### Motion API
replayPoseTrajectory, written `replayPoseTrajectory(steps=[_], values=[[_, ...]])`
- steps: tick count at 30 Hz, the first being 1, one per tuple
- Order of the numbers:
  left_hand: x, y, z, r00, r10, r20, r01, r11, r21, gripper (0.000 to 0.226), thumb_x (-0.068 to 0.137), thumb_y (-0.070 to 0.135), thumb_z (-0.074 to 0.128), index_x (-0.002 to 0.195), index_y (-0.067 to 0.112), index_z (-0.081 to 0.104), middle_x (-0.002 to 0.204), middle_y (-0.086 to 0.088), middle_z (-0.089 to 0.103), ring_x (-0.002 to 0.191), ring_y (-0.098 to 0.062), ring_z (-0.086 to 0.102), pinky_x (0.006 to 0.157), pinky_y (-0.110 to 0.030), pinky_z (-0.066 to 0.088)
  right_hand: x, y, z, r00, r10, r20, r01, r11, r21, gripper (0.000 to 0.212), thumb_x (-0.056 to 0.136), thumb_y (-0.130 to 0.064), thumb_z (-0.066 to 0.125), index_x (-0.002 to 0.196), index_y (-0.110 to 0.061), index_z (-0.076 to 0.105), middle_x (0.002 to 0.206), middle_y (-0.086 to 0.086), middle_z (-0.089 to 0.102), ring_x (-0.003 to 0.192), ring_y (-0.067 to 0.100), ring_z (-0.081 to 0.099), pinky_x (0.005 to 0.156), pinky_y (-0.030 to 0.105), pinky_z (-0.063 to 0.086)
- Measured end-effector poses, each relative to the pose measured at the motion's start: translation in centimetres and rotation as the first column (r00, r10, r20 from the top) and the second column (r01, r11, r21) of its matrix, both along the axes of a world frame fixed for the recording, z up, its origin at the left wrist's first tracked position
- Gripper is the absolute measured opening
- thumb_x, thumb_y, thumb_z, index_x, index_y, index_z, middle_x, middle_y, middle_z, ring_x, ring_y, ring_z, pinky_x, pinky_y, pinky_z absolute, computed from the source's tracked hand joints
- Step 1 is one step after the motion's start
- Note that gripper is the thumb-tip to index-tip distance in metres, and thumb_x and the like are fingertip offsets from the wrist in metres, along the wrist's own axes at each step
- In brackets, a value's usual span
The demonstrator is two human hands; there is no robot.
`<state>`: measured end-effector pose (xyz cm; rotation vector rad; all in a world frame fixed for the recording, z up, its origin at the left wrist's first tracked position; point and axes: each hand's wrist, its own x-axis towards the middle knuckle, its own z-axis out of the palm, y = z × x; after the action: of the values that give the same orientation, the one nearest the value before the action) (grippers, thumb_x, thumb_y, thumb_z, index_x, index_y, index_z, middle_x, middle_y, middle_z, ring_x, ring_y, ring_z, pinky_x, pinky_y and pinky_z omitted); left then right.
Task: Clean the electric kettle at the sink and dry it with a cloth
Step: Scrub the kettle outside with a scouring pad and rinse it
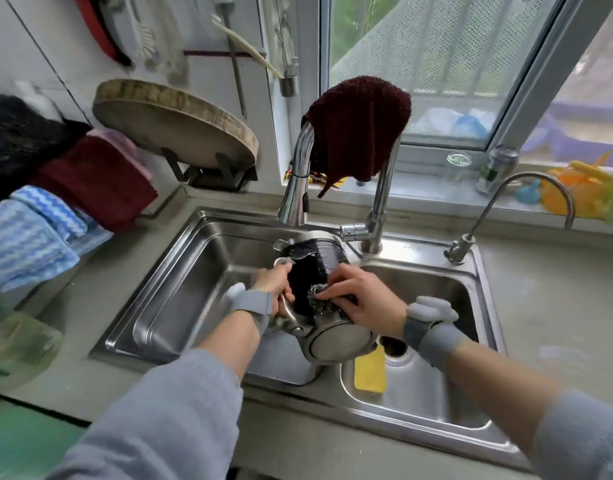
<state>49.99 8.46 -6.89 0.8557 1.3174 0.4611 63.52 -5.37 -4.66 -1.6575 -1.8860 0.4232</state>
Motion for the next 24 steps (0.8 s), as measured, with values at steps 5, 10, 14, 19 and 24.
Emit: replayPoseTrajectory(steps=[5,10,14,19,24], values=[[-0.9,-1.4,-2.7,0.994,0.109,0.029,-0.106,0.990,-0.088,0.018,0.094,0.009,0.051,0.077,0.012,0.055,0.039,0.001,0.033,0.022,-0.005,0.026,0.030,-0.010,0.025,1.9,-1.8,-4.1,0.891,-0.439,-0.113,0.437,0.898,-0.043,0.024,0.085,0.001,0.060,0.100,-0.010,0.075,0.095,0.012,0.064,0.091,0.029,0.063,0.082,0.025,0.045],[-2.8,-1.0,-3.8,0.996,0.043,0.076,-0.035,0.994,-0.099,0.021,0.097,0.008,0.043,0.090,0.019,0.059,0.034,0.009,0.025,0.024,-0.002,0.023,0.028,-0.010,0.021,-1.1,-1.9,-3.9,0.977,-0.148,-0.156,0.153,0.988,0.024,0.024,0.085,-0.004,0.061,0.099,-0.016,0.076,0.096,0.003,0.061,0.086,0.008,0.053,0.079,0.007,0.037],[-4.8,-0.4,-5.4,0.996,-0.021,0.085,0.035,0.986,-0.162,0.032,0.095,0.006,0.042,0.067,0.018,0.034,0.033,0.010,0.021,0.023,-0.002,0.019,0.027,-0.010,0.017,0.0,-2.1,-5.8,0.851,-0.389,-0.352,0.383,0.919,-0.090,0.025,0.089,0.000,0.059,0.104,-0.012,0.074,0.098,0.003,0.060,0.077,0.001,0.054,0.074,0.013,0.039],[-7.3,0.8,-7.9,0.982,-0.071,0.173,0.129,0.927,-0.354,0.045,0.093,0.008,0.035,0.052,0.022,0.025,0.030,0.009,0.019,0.020,-0.003,0.018,0.025,-0.010,0.012,0.3,2.0,-7.7,0.787,-0.500,-0.360,0.477,0.865,-0.158,0.024,0.088,-0.001,0.058,0.105,-0.009,0.073,0.097,0.008,0.063,0.086,0.016,0.059,0.077,0.009,0.037],[-8.5,1.4,-9.7,0.978,-0.076,0.197,0.159,0.878,-0.452,0.040,0.096,0.010,0.027,0.058,0.021,0.023,0.028,0.008,0.020,0.018,-0.003,0.020,0.023,-0.009,0.013,-0.6,4.9,-8.2,0.733,-0.592,-0.334,0.549,0.806,-0.222,0.026,0.089,-0.004,0.056,0.109,-0.012,0.072,0.103,0.011,0.061,0.093,0.020,0.058,0.078,0.007,0.036]])
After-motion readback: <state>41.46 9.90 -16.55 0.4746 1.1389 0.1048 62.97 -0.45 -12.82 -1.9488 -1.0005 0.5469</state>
